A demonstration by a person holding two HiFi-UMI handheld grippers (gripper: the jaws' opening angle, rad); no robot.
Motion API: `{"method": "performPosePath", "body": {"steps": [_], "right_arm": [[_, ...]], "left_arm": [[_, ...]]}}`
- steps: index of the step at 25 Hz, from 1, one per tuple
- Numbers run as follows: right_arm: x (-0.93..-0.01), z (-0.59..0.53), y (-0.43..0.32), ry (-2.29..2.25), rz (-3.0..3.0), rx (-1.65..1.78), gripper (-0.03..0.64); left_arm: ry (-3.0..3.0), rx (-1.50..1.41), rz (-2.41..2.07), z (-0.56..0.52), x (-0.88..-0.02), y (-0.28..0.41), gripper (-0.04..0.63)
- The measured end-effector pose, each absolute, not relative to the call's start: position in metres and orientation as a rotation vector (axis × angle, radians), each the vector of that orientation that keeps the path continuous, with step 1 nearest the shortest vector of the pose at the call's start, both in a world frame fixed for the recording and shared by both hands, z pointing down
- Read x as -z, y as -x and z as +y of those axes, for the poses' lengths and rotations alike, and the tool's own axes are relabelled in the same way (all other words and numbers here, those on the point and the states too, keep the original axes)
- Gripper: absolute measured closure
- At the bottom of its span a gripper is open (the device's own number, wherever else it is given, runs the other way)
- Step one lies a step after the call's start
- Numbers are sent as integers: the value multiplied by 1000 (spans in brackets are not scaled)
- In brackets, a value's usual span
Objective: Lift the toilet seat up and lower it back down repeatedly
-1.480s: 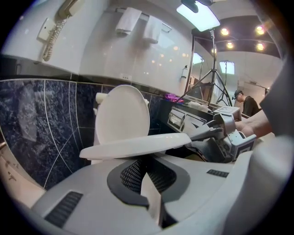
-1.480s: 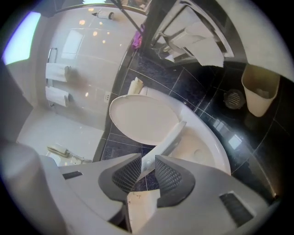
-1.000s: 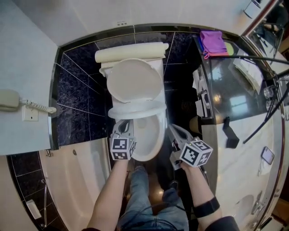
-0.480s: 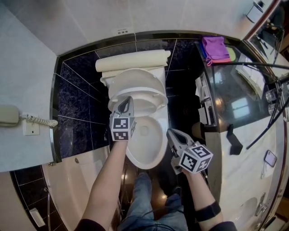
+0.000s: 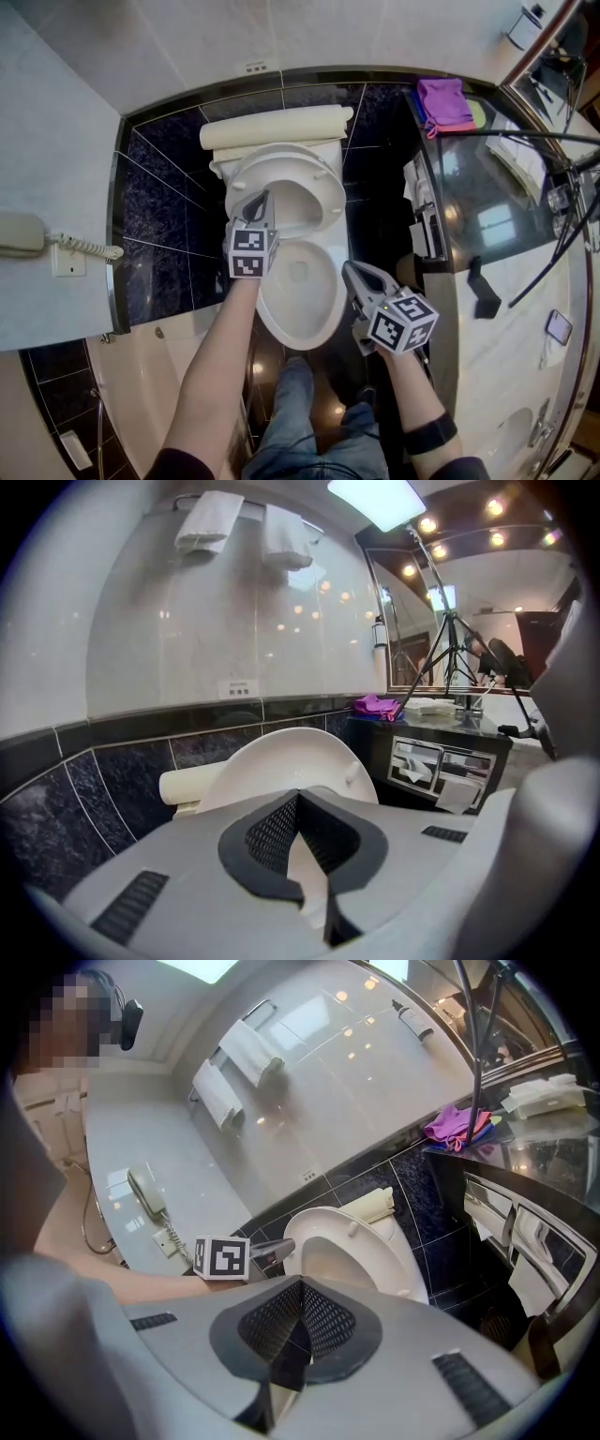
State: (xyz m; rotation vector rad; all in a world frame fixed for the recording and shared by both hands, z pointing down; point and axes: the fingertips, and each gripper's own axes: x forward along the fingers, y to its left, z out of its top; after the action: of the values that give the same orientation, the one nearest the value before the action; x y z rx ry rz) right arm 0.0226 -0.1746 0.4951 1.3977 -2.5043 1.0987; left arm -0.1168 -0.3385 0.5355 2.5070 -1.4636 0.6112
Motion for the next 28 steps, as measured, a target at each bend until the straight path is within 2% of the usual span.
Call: {"method": "performPosePath", "body": {"steps": [9,17,28], "right_arm": [[-433,-130,-15,-1274,-2538,-838,611],[-366,-73,-56,-1232,-2516,-542,611],[-309,22,-112,-1308,-2529,-476,611]], "left_arm": [[-2472,-614,-1481,-202,-455,127,600],[-2438,-552,-1623,-93,-361,145,600],[-2404,-460,-1725,39,-277,149,600]]}}
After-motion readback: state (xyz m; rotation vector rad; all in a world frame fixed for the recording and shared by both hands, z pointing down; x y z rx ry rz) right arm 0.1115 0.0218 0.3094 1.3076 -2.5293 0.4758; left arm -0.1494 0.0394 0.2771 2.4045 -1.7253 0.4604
